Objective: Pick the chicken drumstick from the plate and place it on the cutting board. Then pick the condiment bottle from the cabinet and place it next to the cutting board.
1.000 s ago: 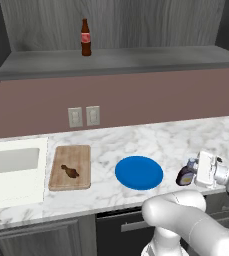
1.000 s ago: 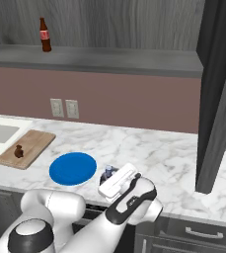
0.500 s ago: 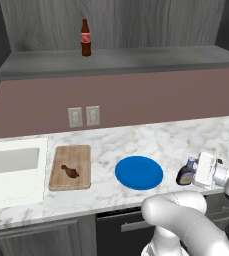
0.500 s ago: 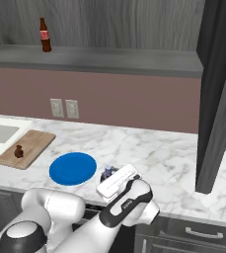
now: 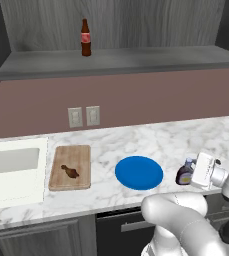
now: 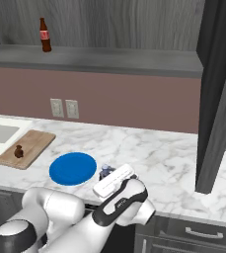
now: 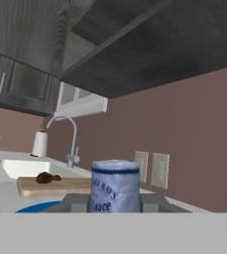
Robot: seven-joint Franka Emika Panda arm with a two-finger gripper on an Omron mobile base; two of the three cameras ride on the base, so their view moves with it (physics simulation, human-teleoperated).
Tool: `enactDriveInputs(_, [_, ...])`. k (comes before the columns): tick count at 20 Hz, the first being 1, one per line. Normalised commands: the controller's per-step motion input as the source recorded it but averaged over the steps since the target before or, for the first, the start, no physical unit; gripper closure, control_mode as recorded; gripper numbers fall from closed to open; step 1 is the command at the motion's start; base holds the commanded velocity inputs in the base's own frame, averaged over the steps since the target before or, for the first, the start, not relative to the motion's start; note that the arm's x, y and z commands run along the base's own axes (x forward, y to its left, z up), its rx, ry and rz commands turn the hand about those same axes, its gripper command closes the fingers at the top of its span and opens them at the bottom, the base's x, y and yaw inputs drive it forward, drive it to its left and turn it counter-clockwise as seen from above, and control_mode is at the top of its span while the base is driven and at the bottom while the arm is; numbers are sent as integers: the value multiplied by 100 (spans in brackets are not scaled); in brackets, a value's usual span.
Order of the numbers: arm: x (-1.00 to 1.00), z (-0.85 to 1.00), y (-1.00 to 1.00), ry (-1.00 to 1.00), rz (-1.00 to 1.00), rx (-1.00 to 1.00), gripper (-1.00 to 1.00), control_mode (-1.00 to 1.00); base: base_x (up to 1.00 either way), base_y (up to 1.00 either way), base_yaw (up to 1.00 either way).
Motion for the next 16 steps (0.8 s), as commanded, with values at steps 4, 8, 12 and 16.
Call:
enactDriveInputs(4, [0, -5, 12, 0, 0, 0, 100, -100, 0, 0, 0])
enactDriveInputs(8, [0, -2, 7, 0, 0, 0, 100, -100, 0, 0, 0])
enactDriveInputs(12, [0, 0, 4, 0, 0, 0, -100, -100, 0, 0, 0])
enactDriveInputs(16, [0, 0, 0, 0, 0, 0, -100, -100, 0, 0, 0])
